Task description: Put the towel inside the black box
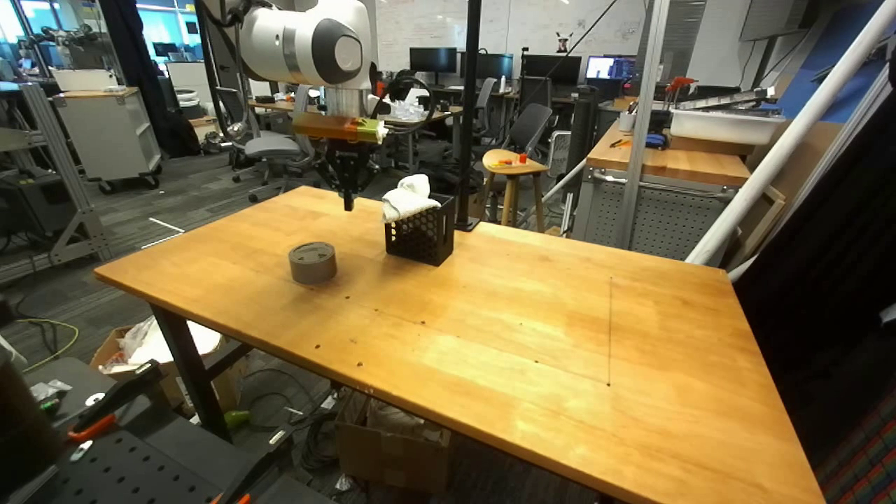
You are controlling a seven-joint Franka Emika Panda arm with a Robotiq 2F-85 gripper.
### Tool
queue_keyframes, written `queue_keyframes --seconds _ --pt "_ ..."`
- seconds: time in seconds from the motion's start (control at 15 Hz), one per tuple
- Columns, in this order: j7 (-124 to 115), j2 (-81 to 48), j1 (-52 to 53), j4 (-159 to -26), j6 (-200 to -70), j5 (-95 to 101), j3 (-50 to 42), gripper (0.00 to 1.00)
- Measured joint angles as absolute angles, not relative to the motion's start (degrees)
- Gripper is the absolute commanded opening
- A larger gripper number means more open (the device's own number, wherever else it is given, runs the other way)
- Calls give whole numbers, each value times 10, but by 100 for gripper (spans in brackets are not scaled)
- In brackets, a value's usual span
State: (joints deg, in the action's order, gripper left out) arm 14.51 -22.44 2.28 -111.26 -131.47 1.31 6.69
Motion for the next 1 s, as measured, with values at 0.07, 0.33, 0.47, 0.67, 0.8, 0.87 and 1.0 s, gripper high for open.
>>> queue_keyframes --seconds 0.07,0.33,0.47,0.67,0.8,0.87,1.0 --pt "145 -224 22 -1115 -1315 15 63 3" --pt "149 -226 16 -1115 -1315 22 47 3" --pt "154 -231 10 -1115 -1317 22 44 3" --pt "157 -245 2 -1115 -1323 22 44 3" --pt "158 -256 1 -1114 -1326 22 44 3" --pt "159 -260 1 -1114 -1330 22 44 3" --pt "159 -267 1 -1113 -1333 22 44 3"
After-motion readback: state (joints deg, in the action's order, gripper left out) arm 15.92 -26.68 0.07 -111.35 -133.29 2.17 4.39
